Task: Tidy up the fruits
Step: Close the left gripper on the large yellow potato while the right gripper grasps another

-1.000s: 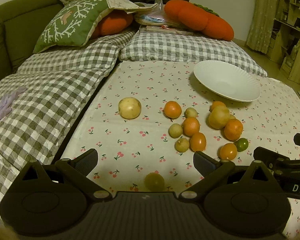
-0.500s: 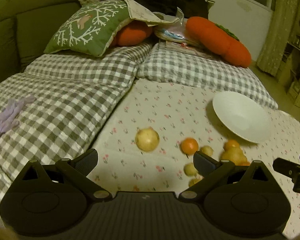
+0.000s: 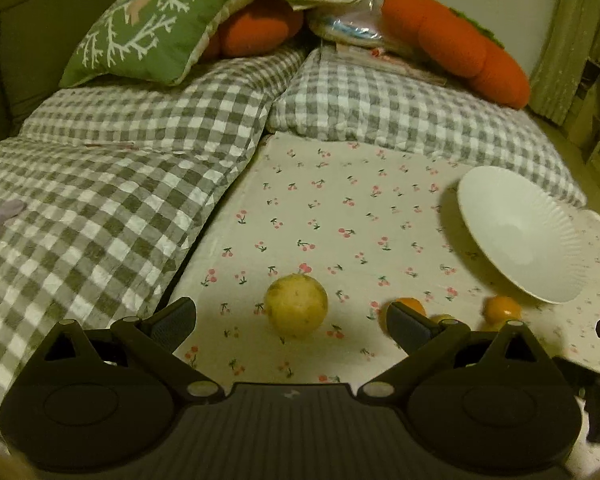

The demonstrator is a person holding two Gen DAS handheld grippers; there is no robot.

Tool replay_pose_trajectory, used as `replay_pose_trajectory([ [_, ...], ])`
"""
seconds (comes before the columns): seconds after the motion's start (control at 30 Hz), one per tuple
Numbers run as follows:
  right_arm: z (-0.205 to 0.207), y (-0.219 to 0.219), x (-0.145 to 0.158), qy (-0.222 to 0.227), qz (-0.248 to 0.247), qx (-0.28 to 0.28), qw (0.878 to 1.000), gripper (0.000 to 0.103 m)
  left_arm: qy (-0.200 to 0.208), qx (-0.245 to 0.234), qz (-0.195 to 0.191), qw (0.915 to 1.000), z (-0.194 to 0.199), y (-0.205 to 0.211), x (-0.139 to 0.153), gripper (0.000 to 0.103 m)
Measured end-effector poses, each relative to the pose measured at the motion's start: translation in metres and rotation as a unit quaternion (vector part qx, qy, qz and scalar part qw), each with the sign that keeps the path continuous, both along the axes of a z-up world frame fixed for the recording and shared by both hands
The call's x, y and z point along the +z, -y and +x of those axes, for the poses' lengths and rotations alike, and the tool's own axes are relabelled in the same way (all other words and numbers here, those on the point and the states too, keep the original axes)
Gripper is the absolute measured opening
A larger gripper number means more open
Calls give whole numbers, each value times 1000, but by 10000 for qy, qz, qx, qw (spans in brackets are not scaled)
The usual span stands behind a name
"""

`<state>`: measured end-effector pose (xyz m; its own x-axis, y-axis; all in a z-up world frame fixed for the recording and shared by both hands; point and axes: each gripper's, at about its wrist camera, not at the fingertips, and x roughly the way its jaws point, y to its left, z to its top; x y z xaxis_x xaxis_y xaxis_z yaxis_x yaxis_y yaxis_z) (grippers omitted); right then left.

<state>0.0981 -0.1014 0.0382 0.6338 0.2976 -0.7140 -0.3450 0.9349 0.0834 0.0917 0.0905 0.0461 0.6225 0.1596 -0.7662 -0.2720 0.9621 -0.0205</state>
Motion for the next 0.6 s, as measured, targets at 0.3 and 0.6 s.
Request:
replay_pose_trajectory([
  [0.3, 26, -17, -26, -103, -538, 399, 9977, 93, -290, -72, 288, 9991, 32, -1, -35, 89],
  [0.6, 35, -23, -39, -235, -742, 507, 9957, 68, -533, -136, 241, 9982, 51, -3, -55, 79],
])
